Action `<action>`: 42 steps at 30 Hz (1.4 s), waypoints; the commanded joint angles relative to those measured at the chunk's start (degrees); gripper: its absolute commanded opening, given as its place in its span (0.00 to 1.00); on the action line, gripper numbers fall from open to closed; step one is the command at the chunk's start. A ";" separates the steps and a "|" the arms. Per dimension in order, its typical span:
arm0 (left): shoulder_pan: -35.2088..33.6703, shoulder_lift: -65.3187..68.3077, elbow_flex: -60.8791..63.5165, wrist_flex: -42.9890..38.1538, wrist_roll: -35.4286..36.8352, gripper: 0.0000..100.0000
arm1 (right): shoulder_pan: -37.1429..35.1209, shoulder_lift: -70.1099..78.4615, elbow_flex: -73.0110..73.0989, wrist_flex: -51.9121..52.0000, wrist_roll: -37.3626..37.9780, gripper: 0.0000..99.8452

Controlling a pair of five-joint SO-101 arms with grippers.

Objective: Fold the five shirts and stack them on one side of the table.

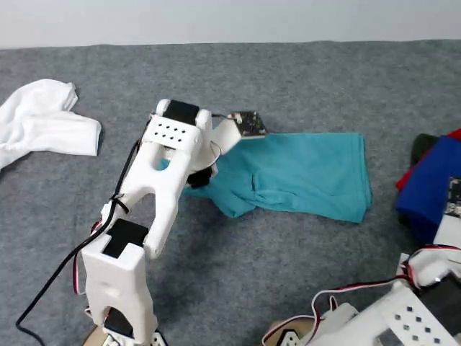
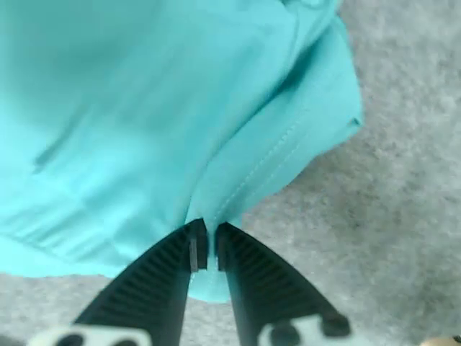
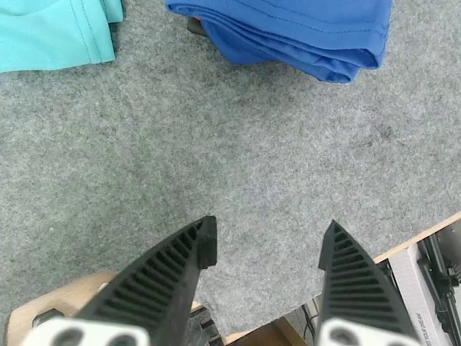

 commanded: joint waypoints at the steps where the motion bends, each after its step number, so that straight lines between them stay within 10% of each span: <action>1: -0.18 -0.62 -2.95 -3.25 -0.26 0.00 | -0.31 -0.48 -0.35 2.33 0.44 0.24; 21: -1.67 10.99 -3.82 -19.34 -0.18 0.00 | -0.31 -0.48 -0.35 2.33 2.64 0.24; 42: -5.01 11.60 -14.20 -14.42 -0.44 0.16 | -0.31 -0.48 -0.35 2.42 2.55 0.24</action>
